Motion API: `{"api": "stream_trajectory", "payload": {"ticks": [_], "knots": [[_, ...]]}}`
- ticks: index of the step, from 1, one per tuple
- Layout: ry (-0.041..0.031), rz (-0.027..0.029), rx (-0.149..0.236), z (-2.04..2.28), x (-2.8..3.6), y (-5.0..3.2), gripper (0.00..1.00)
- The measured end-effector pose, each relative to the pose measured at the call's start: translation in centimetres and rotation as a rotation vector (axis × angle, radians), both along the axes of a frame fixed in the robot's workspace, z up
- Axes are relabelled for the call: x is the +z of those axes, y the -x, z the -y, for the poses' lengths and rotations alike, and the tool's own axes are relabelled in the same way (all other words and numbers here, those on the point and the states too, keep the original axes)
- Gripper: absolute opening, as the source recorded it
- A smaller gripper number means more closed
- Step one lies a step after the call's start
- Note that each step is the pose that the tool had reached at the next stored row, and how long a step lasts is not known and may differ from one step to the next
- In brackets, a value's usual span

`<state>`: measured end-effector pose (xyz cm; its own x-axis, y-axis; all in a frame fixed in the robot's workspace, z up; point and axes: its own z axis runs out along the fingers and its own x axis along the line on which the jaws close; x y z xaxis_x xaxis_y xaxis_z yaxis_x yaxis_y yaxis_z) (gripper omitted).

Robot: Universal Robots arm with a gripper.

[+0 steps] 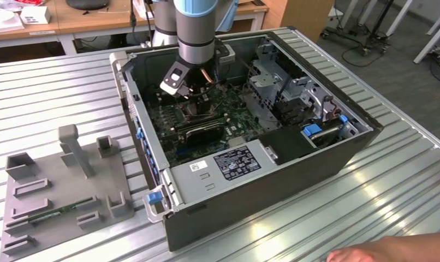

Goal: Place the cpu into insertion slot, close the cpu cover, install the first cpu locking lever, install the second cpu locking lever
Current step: 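Place the cpu into insertion slot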

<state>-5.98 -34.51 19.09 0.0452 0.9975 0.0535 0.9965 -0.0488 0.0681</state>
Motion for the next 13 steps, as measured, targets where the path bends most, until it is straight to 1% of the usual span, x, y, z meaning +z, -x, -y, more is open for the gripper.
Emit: {"api": "stream_trajectory", "payload": {"ticks": [13], "knots": [[0.0001,0.0,0.004,0.0,-0.18,0.1,0.54]]}}
